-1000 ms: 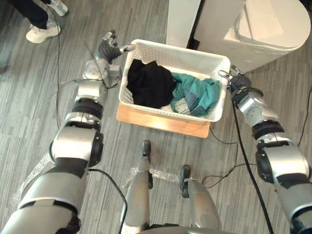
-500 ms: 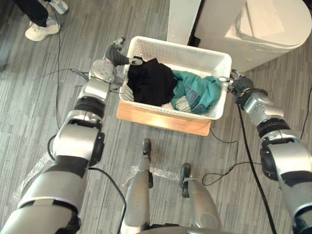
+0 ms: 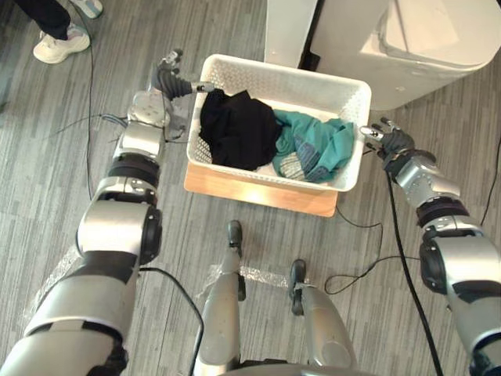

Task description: Pick up the laundry basket with both hands and put the clothes into the washing machine.

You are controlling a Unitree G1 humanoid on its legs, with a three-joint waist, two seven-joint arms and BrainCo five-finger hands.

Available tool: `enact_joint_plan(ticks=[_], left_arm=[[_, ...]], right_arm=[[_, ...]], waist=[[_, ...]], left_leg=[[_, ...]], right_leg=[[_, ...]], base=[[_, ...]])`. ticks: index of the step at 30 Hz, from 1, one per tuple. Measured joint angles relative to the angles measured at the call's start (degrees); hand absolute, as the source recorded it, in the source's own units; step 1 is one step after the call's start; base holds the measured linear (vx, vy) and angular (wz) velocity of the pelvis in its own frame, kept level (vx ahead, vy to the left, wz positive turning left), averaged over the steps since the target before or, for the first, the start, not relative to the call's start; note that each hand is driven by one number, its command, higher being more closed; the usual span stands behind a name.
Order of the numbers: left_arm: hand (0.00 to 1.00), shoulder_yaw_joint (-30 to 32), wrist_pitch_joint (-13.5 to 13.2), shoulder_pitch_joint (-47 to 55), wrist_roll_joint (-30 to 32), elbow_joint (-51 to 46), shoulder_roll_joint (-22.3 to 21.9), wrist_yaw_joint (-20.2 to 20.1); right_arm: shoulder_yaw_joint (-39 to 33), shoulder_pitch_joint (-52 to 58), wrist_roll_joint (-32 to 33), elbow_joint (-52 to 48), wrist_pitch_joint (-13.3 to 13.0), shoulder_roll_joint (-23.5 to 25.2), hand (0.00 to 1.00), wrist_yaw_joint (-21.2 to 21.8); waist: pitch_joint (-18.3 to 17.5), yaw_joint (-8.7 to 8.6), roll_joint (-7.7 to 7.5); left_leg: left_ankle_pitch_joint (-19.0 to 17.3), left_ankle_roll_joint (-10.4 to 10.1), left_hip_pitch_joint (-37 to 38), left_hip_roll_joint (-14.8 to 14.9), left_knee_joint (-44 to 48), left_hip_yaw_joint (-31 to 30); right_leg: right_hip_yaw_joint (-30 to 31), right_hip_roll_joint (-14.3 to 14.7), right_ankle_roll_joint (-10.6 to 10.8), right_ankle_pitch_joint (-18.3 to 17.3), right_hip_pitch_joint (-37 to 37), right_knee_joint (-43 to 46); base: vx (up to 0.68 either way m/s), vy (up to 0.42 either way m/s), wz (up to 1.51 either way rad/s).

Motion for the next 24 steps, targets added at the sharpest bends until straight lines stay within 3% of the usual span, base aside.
enact_joint_plan(ticks=[24], left_arm=[[0.00,-5.09,0.44,0.27,1.79,0.31,2.05,-4.14]], right_arm=[[4.49,-0.49,7.85,-1.60,0.38,-1.52,0.00,3.63]], waist=[[0.16,0.10,0.05]], left_leg=[[0.29,-0.07,-6.21,1.50,0.30,-0.28]], right_leg=[[-0.15,1.63,-0.04,2.86,-5.14,-2.11]], base=[[0.00,-0.010,-0.02]])
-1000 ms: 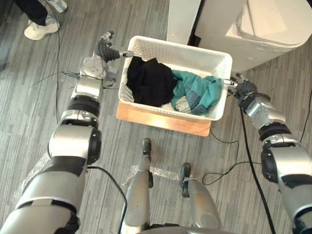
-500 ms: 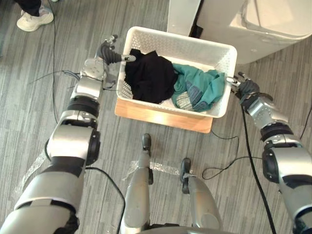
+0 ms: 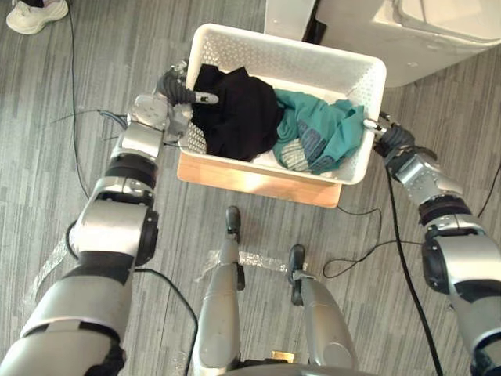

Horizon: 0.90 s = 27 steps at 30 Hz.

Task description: Pick up the laundry basket with both hands and put the clothes into the washing machine.

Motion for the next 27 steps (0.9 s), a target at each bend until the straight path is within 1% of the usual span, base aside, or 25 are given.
enact_joint_plan(ticks=[1,4,7,8,9,11,13,18,23,27], left_arm=[[0.00,-0.24,0.00,-0.01,-0.01,0.03,0.78,-0.45],[0.00,-0.65,0.00,-0.07,-0.01,0.18,1.44,-1.04],[0.00,-0.68,0.01,-0.07,0.14,0.36,2.22,-1.97],[0.00,-0.68,-0.01,-0.07,0.50,0.36,2.72,-2.23],[0.00,-0.68,-0.01,-0.07,0.58,0.36,3.35,-2.23],[0.00,-0.66,-0.01,-0.07,0.57,0.36,4.11,-2.24],[0.00,-0.62,-0.02,-0.10,0.55,0.36,4.12,-2.25],[0.00,-0.45,-0.10,-0.32,0.43,0.35,4.14,-2.28],[0.00,0.58,-0.13,-0.41,-0.67,0.34,4.25,-2.24],[0.00,0.59,-0.56,-0.41,-0.85,0.26,4.56,-2.24]], right_arm=[[0.29,-0.22,-0.12,-0.69,0.07,-0.11,0.00,0.16],[0.32,-0.75,-0.15,-0.68,0.10,-0.76,0.00,1.02],[2.53,-1.68,-1.24,-0.68,0.35,-2.23,0.00,2.03],[2.58,-2.16,-2.45,-0.68,0.66,-2.32,0.00,2.54],[3.56,-2.51,-2.48,-0.67,0.96,-2.34,0.00,2.59],[4.69,-2.75,-2.80,-0.67,1.33,-2.46,0.00,2.93],[4.69,-2.93,-4.44,-0.67,1.42,-2.87,0.00,3.79],[4.86,-3.62,-6.70,-0.65,1.52,-3.35,0.00,4.13],[4.96,-4.22,-6.60,-0.65,1.50,-3.43,0.00,4.75],[6.17,-4.54,-4.69,-0.66,1.43,-3.65,0.00,4.74]], waist=[[0.00,-0.08,0.00],[0.03,-0.08,-0.01],[0.08,-0.09,-0.05],[0.08,-0.10,-0.06],[0.08,-0.08,-0.06],[0.08,-0.18,-0.06],[0.08,-0.18,-0.06],[0.08,-0.20,-0.07],[0.08,-0.22,-0.07],[0.09,-0.29,-0.09]], left_leg=[[0.12,-0.17,-0.42,0.41,-0.17,0.00],[0.55,-0.14,-1.30,0.40,-0.49,0.07],[0.60,-0.12,-1.60,0.42,-0.47,0.12],[0.60,-0.12,-1.60,0.56,-0.47,0.21],[0.60,-0.12,-1.67,0.90,-0.50,0.34],[0.70,-0.27,-1.80,1.42,-0.71,0.36],[1.00,-0.65,-1.78,1.37,-1.49,0.36],[1.25,-0.66,-1.79,1.38,-2.25,0.37],[1.36,-0.53,-2.16,1.42,-2.43,0.68],[1.41,-0.47,-2.39,1.45,-2.43,0.88]], right_leg=[[-0.05,0.40,-0.09,0.68,-0.45,-0.34],[-0.01,0.39,-0.06,0.71,-1.42,-0.47],[0.00,0.42,-0.09,0.74,-1.50,-0.94],[0.05,0.54,-0.12,0.98,-1.50,-1.11],[0.14,0.88,-0.44,1.61,-1.52,-1.49],[0.10,1.38,-0.41,2.53,-1.56,-2.10],[0.08,1.35,-0.41,2.53,-1.85,-2.10],[-0.02,1.37,-0.41,2.53,-2.14,-2.11],[0.09,1.36,-0.41,2.53,-2.69,-2.21],[0.16,1.37,-0.41,2.53,-2.70,-2.78]], base=[[0.00,-0.019,-0.11],[0.00,-0.005,-0.03],[0.00,-0.004,-0.01],[0.00,-0.011,-0.09],[-0.01,-0.010,-0.13],[-0.01,-0.003,-0.10],[0.00,0.000,0.00],[0.00,0.000,0.00],[0.00,0.000,-0.02],[0.00,0.000,0.00]])
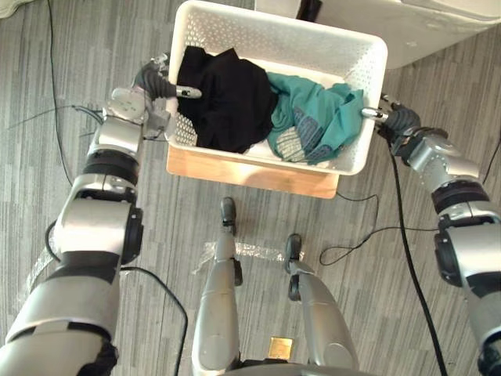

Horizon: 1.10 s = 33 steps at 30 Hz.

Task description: Pick up the laundry basket with both hands and put the clothes into the washing machine.

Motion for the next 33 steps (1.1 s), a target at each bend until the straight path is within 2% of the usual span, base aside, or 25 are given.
enact_joint_plan(ticks=[6,12,18,24,33], left_arm=[[0.00,0.08,-0.64,-0.01,-1.10,-0.27,1.03,0.01],[0.00,0.01,-0.53,-1.06,-2.07,-0.35,1.24,0.32],[0.00,-0.43,-0.52,-1.56,-2.12,-0.35,1.63,0.49],[0.00,-1.78,-0.57,-1.73,-3.30,-0.37,1.79,1.42],[0.00,-2.87,0.56,-3.99,-3.12,0.77,0.50,1.63]], right_arm=[[1.98,-0.78,1.39,-0.67,0.03,-0.17,0.00,-0.04],[4.35,-2.62,-0.20,-0.77,0.12,-0.71,0.00,0.09],[6.68,-4.55,-4.48,-0.35,0.03,-0.88,0.00,0.39],[12.08,-4.68,-9.01,0.29,0.42,-0.34,0.00,1.70],[12.01,-5.45,-15.77,2.97,-0.35,1.57,0.00,3.74]], waist=[[0.33,0.16,-0.58],[0.42,-0.08,-0.75],[0.42,-0.54,-0.75],[0.42,-1.23,-0.75],[0.42,-1.32,-0.76]], left_leg=[[0.02,0.02,-0.19,0.67,0.01,0.84],[0.32,0.24,-0.83,0.83,-0.02,0.87],[0.48,0.25,-1.47,0.85,-0.02,0.60],[0.48,0.22,-1.74,0.93,0.00,0.41],[1.00,0.17,-2.24,1.28,0.06,-0.12]], right_leg=[[0.70,0.61,-0.16,0.74,-0.21,-0.84],[0.83,0.81,-0.02,1.12,-0.73,-1.16],[0.63,0.86,-0.02,1.12,-1.17,-1.30],[0.03,0.91,-0.02,1.11,-1.13,-1.52],[-0.58,1.31,-0.03,1.12,-0.95,-2.27]], base=[[0.00,-0.004,-0.08],[0.00,-0.001,-0.03],[0.00,0.001,0.01],[0.00,0.002,0.02],[0.01,-0.005,0.01]])
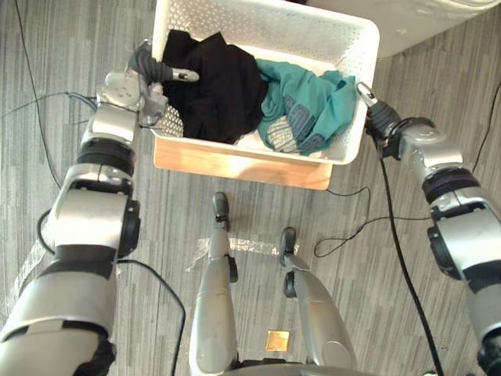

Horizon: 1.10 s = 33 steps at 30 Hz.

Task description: Pick up the laundry basket with both hands and put the clothes into the washing machine.

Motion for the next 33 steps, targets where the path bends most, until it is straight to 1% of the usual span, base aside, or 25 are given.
enact_joint_plan(ticks=[1,5,8,10,12,14,18,19,20,24,27,33], left_arm=[[0.00,0.71,0.27,-0.30,0.06,0.00,-0.79,1.04],[0.00,2.19,0.37,-0.33,0.12,0.01,-1.25,1.11],[0.00,2.89,0.59,-0.66,0.37,0.02,-1.87,1.14],[0.00,3.03,1.20,-1.70,0.53,0.79,-2.50,1.16],[0.00,3.39,1.42,-2.19,0.98,1.11,-3.48,1.21],[0.00,3.45,1.47,-2.20,1.08,1.11,-3.96,1.20],[0.00,5.56,1.50,-2.21,1.07,1.10,-4.91,1.20],[1.00,5.59,1.50,-2.23,1.08,1.10,-5.00,1.21],[1.00,5.62,1.51,-2.31,1.08,1.10,-5.10,1.20],[1.00,5.71,1.67,-2.89,1.15,1.11,-5.39,1.35],[1.00,5.77,2.02,-3.31,1.74,1.11,-5.36,2.64],[1.00,5.67,2.01,-3.51,3.49,1.06,-5.07,3.87]], right_arm=[[-1.35,-0.97,-0.22,2.24,-0.51,1.11,0.00,-0.60],[-3.48,-1.01,-0.62,3.68,-0.98,2.04,0.00,-0.94],[-3.54,-1.06,-1.01,4.00,-1.16,1.80,0.00,-0.95],[-3.75,-1.07,-1.82,4.25,-1.18,1.26,0.00,-0.95],[-5.20,-1.09,-2.25,4.75,-1.17,1.11,0.00,-0.99],[-5.49,-1.13,-2.38,5.00,-1.17,0.67,0.00,-1.01],[-5.51,-1.59,-2.75,5.96,-1.17,0.38,0.00,-1.01],[-5.52,-1.60,-2.75,5.96,-1.17,0.35,0.00,-1.01],[-5.57,-1.62,-2.75,5.97,-1.17,0.30,1.00,-1.01],[-5.80,-2.03,-2.74,5.94,-1.17,-0.18,1.00,-0.97],[-7.26,-2.25,-2.72,5.95,-1.18,-0.22,1.00,-1.13],[-7.46,-3.02,-2.62,5.53,-1.73,-0.25,1.00,-3.31]], waist=[[0.00,0.13,0.00],[0.00,0.18,0.00],[0.00,0.26,0.00],[0.00,0.41,0.00],[0.00,1.21,0.00],[0.00,1.55,0.00],[0.00,1.65,0.00],[0.00,1.64,0.00],[0.00,1.67,0.00],[0.00,1.64,0.01],[0.03,1.71,0.05],[0.08,1.79,0.14]], left_leg=[[0.18,-0.16,-0.21,0.47,0.01,-0.11],[0.22,-0.21,-0.27,0.63,0.00,-0.04],[0.24,-0.22,-0.41,0.63,0.01,-0.09],[0.31,-0.21,-0.55,0.63,0.02,-0.17],[0.31,-0.21,-0.59,0.63,0.02,-0.07],[0.31,-0.21,-0.60,0.62,0.02,-0.05],[0.31,-0.22,-0.78,0.61,0.02,-0.07],[0.31,-0.22,-0.80,0.60,0.02,-0.07],[0.31,-0.22,-0.83,0.60,0.02,-0.06],[0.31,-0.21,-1.14,0.60,0.11,0.00],[0.30,-0.21,-1.38,0.69,0.09,0.11],[0.30,-0.21,-1.43,0.65,0.10,0.71]], right_leg=[[-0.23,0.41,-0.01,0.00,0.00,-0.02],[-0.46,0.52,-0.03,-0.01,-0.01,-0.04],[-0.91,0.50,-0.03,-0.01,0.00,-0.03],[-1.43,0.49,-0.04,-0.02,0.01,-0.01],[-1.48,0.44,-0.04,-0.03,0.00,0.00],[-1.53,0.42,-0.05,-0.04,-0.01,0.00],[-1.70,0.39,-0.06,-0.05,-0.01,0.02],[-1.74,0.38,-0.06,-0.05,0.00,0.04],[-1.96,0.36,-0.07,-0.06,-0.01,0.04],[-2.36,0.31,-0.42,-0.30,-0.11,0.06],[-2.81,0.32,-0.48,-0.37,-0.21,0.10],[-2.87,0.11,-0.43,-0.47,-0.25,0.13]], base=[[0.06,-0.045,0.03],[0.03,-0.019,0.01],[0.04,-0.015,0.05],[0.04,-0.018,0.06],[0.04,-0.013,0.02],[0.02,-0.006,0.00],[0.04,-0.018,0.04],[0.05,-0.019,0.03],[0.04,-0.018,0.02],[0.04,-0.020,0.03],[0.04,-0.022,0.06],[0.05,-0.018,0.01]])
